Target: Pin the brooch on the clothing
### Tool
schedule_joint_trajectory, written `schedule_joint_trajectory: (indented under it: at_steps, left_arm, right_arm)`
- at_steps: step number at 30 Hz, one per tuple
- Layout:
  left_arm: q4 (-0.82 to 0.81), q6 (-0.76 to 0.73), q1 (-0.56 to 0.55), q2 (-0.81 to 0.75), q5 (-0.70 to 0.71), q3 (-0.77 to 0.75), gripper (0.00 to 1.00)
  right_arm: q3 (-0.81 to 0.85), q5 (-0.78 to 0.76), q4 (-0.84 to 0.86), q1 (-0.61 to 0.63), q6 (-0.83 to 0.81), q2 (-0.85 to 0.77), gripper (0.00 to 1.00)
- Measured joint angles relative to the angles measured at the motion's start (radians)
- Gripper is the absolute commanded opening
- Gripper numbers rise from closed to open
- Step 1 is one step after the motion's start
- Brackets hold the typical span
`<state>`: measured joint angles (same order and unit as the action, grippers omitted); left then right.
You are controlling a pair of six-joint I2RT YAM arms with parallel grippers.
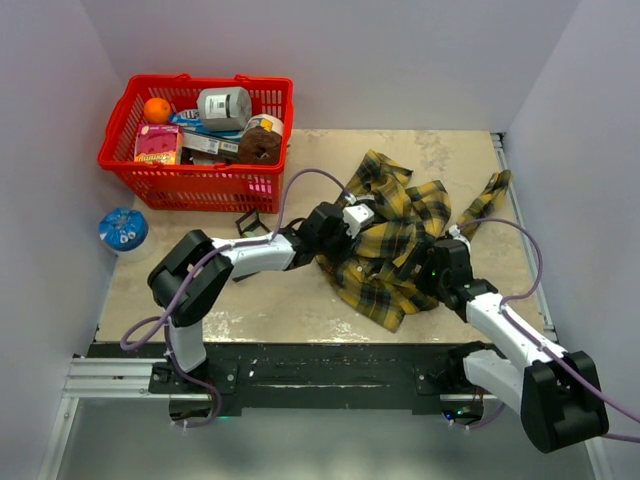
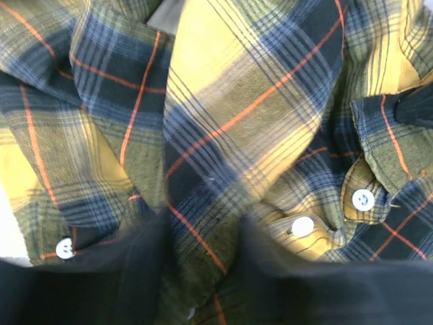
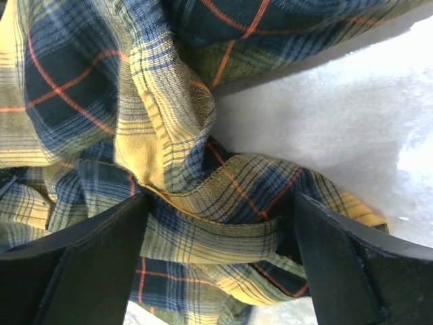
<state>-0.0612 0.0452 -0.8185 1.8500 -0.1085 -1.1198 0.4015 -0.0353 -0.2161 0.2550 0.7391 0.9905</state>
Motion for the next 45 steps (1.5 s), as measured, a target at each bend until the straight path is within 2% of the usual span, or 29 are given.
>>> schedule_joint_trajectory:
  at_steps: [1, 3, 8, 14, 17, 19, 20, 21, 23, 24, 27, 31, 37, 43, 44, 45]
  left_arm:
    - [0.000, -0.001, 0.000, 0.000, 0.000, 0.002, 0.05]
    - [-0.007, 0.005, 0.000, -0.001, 0.000, 0.008, 0.00]
    - [-0.077, 0.044, 0.000, -0.043, -0.013, 0.111, 0.00]
    - [-0.242, 0.230, -0.015, -0.166, -0.054, 0.331, 0.00]
    - [-0.300, 0.319, -0.076, -0.207, -0.040, 0.396, 0.00]
    - [-0.325, 0.361, -0.150, -0.217, -0.026, 0.399, 0.09]
    - [-0.336, 0.370, -0.179, -0.221, -0.025, 0.398, 0.17]
    - [-0.344, 0.385, -0.217, -0.229, -0.023, 0.396, 0.39]
    - [-0.342, 0.391, -0.257, -0.250, -0.022, 0.387, 0.59]
    - [-0.330, 0.389, -0.263, -0.265, -0.017, 0.380, 0.72]
    - [-0.259, 0.343, -0.259, -0.336, 0.037, 0.327, 0.86]
    - [-0.179, 0.252, -0.216, -0.386, 0.132, 0.189, 0.95]
    - [-0.113, 0.156, -0.028, -0.344, 0.196, 0.051, 0.99]
    - [-0.026, 0.083, -0.009, -0.148, 0.213, -0.037, 0.99]
    - [-0.018, 0.076, -0.011, -0.118, 0.212, -0.042, 0.97]
    - [-0.010, 0.070, -0.013, -0.091, 0.211, -0.046, 0.90]
  right_arm:
    - [-0.004, 0.002, 0.014, 0.000, 0.008, 0.005, 0.78]
    - [-0.008, 0.005, 0.037, 0.000, 0.018, 0.010, 0.68]
    - [-0.013, 0.013, 0.093, 0.000, 0.028, 0.024, 0.48]
    - [-0.011, 0.026, 0.126, 0.000, 0.021, 0.037, 0.23]
    - [0.004, 0.014, 0.116, 0.000, 0.009, 0.035, 0.14]
    - [0.025, -0.009, 0.098, 0.000, -0.005, 0.023, 0.10]
    - [0.039, -0.025, 0.089, 0.000, -0.014, 0.013, 0.09]
    - [0.059, -0.036, 0.074, 0.000, -0.022, 0.000, 0.08]
    - [0.089, -0.060, 0.044, 0.001, -0.042, -0.026, 0.05]
    - [0.104, -0.078, 0.035, 0.002, -0.051, -0.042, 0.04]
    - [0.143, -0.141, -0.002, 0.001, -0.082, -0.096, 0.03]
    - [0.166, -0.201, -0.041, 0.001, -0.114, -0.160, 0.02]
    - [0.169, -0.241, -0.092, 0.001, -0.135, -0.193, 0.00]
    - [0.170, -0.247, -0.123, 0.001, -0.146, -0.195, 0.00]
    - [0.172, -0.252, -0.129, 0.001, -0.149, -0.195, 0.00]
    - [0.173, -0.255, -0.130, 0.001, -0.150, -0.196, 0.00]
